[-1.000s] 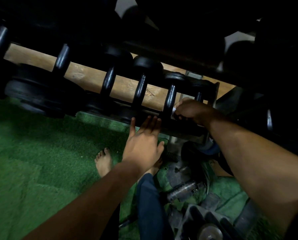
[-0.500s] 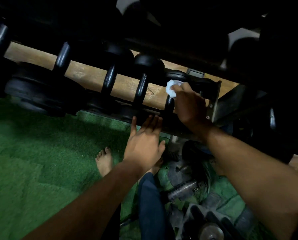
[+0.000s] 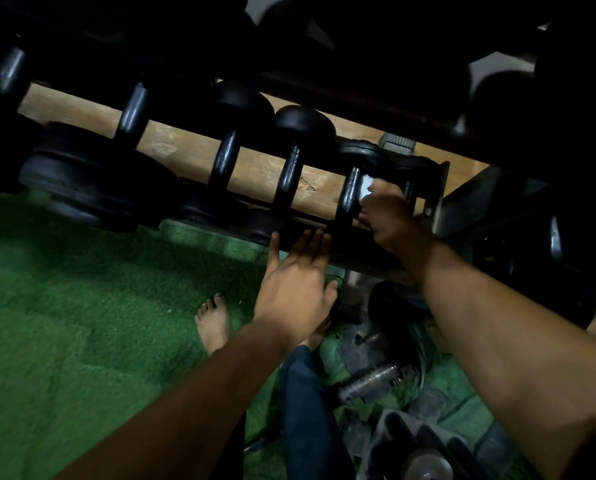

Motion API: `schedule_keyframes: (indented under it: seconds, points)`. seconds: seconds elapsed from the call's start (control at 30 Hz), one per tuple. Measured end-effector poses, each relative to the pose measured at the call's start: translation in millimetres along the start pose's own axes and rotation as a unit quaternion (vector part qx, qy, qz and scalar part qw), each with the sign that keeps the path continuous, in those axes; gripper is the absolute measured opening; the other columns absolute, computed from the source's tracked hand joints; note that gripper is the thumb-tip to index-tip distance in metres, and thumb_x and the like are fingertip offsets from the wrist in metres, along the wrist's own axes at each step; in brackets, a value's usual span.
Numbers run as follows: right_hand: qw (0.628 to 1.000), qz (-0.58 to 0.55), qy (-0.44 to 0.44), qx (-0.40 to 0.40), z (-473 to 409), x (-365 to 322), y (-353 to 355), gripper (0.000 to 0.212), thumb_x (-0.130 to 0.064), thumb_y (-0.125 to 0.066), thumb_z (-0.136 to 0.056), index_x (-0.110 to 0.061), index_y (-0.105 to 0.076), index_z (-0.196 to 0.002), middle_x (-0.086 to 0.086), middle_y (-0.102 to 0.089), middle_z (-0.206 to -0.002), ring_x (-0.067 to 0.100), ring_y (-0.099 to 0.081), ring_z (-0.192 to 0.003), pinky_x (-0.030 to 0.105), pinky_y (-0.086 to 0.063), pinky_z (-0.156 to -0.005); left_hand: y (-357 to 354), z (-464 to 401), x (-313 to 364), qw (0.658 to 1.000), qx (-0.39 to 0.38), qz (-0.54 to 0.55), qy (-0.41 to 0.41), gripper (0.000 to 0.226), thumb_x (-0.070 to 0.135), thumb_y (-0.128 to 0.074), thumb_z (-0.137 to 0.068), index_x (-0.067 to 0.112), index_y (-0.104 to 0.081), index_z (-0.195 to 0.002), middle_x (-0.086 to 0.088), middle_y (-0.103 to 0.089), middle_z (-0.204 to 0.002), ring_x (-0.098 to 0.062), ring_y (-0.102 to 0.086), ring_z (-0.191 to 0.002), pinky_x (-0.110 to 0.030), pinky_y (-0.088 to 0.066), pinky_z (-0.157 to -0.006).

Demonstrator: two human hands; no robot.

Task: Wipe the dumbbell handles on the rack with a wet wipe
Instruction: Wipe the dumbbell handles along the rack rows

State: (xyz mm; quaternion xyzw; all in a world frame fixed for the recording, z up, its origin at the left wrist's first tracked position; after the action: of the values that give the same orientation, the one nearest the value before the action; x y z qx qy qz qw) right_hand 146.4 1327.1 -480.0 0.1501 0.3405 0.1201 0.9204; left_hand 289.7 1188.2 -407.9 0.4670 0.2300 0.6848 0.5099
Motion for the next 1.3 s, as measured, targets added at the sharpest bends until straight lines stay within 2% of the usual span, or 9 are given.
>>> schedule_keyframes:
  seconds: [0.13, 0.33, 0.47, 0.53, 0.67, 0.8, 1.03, 1.17, 1.3]
  points:
    - [0.993, -0.072, -0.055, -0.078, -8, -8, 3, 0.043, 0.009, -0.036, -0.094, -0.01, -0.061, -0.123, 0.015, -0.061, -0.116, 0.028, -0.061, -0.102, 0.031, -0.057, -0.063, -2, 0, -1, 1.0, -0.005, -0.011, 0.0, 0.075, 0.048, -0.037, -0.103, 0.018, -0.005, -0.164, 0.0, -0.006, -0.171, -0.012, 0.0, -0.157, -0.055, 0.013, -0.123]
    - [0.969, 0.054, -0.116, -0.213, -10, 5, 13, 0.048, 0.006, -0.05, -0.088, -0.008, -0.06, -0.133, 0.015, -0.066, -0.127, 0.032, -0.068, -0.107, 0.04, -0.055, -0.094, -5, -2, -2, 1.0, -0.012, -0.021, 0.003, 0.074, 0.045, -0.035, -0.104, 0.018, -0.001, -0.164, 0.001, -0.004, -0.172, -0.011, 0.002, -0.157, -0.055, 0.015, -0.122]
    - [0.957, 0.168, -0.073, -0.223, -3, -8, 18, 0.046, 0.005, -0.05, -0.096, 0.007, -0.044, -0.142, 0.022, -0.053, -0.133, 0.014, -0.053, -0.074, 0.02, -0.052, -0.061, -4, -3, -1, 1.0, -0.02, -0.019, 0.011, 0.073, 0.043, -0.036, -0.104, 0.019, -0.001, -0.164, 0.001, -0.007, -0.171, -0.011, -0.001, -0.157, -0.054, 0.015, -0.122]
    - [0.949, 0.219, -0.044, -0.22, 2, -14, 21, 0.046, 0.004, -0.053, -0.095, 0.008, -0.046, -0.14, 0.027, -0.049, -0.143, 0.01, -0.05, -0.072, 0.019, -0.048, -0.061, -3, -3, -1, 1.0, -0.021, -0.017, 0.013, 0.072, 0.043, -0.035, -0.105, 0.02, -0.001, -0.164, 0.002, -0.007, -0.171, -0.011, -0.002, -0.157, -0.054, 0.016, -0.122]
    - [0.927, 0.293, -0.025, -0.232, 11, -19, 26, 0.04, -0.003, -0.057, -0.096, 0.005, -0.054, -0.135, 0.012, -0.062, -0.103, 0.011, -0.054, -0.077, 0.022, -0.046, -0.071, -1, -2, 0, 1.0, -0.023, -0.012, 0.013, 0.073, 0.044, -0.035, -0.105, 0.019, -0.002, -0.164, 0.002, -0.006, -0.171, -0.011, -0.001, -0.157, -0.054, 0.015, -0.122]
    - [0.859, 0.474, 0.017, -0.194, 13, -29, 23, 0.033, -0.017, -0.058, -0.095, -0.002, -0.063, -0.123, 0.016, -0.062, -0.122, 0.031, -0.061, -0.11, 0.043, -0.05, -0.1, 3, -3, 3, 0.999, -0.031, -0.006, 0.019, 0.074, 0.047, -0.035, -0.105, 0.019, -0.001, -0.164, 0.002, -0.004, -0.172, -0.012, -0.001, -0.157, -0.054, 0.015, -0.122]
    - [0.853, 0.48, 0.088, -0.184, 28, -40, 41, 0.025, -0.007, -0.061, -0.091, 0.005, -0.069, -0.111, 0.015, -0.064, -0.102, 0.026, -0.059, -0.092, 0.025, -0.043, -0.064, 9, -2, 21, 1.0, 0.007, 0.023, 0.02, 0.072, 0.048, -0.038, -0.103, 0.02, -0.013, -0.164, 0.002, -0.009, -0.171, -0.015, -0.003, -0.157, -0.052, 0.013, -0.123]
    - [0.84, 0.494, 0.223, -0.018, 41, -48, 66, 0.014, -0.009, -0.057, -0.087, -0.019, -0.06, -0.078, 0.013, -0.065, -0.105, 0.036, -0.063, -0.101, 0.035, -0.05, -0.076, 3, -3, 47, 0.997, 0.025, 0.048, -0.051, 0.069, 0.046, -0.04, -0.101, 0.016, -0.025, -0.161, -0.001, -0.022, -0.169, -0.017, -0.014, -0.156, -0.048, 0.007, -0.126]
    - [0.83, 0.475, 0.278, 0.091, 50, -42, 87, 0.016, -0.041, -0.04, -0.102, -0.032, -0.053, -0.098, 0.006, -0.062, -0.086, 0.035, -0.064, -0.084, 0.039, -0.051, -0.067, -8, -8, 67, 0.994, 0.015, 0.045, -0.099, 0.068, 0.047, -0.048, -0.098, 0.015, -0.036, -0.158, -0.005, -0.028, -0.166, -0.018, -0.018, -0.155, -0.043, 0.005, -0.127]
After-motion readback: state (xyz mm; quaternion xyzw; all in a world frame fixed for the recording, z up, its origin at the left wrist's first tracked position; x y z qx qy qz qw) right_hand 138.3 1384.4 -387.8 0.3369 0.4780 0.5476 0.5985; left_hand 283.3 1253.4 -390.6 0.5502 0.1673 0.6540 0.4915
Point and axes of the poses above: each hand's wrist, its own z-axis away from the middle knuckle, its own y-axis out of the back of the hand, x = y × z, the point moved 3 cm from there along -z, towards the middle knuckle
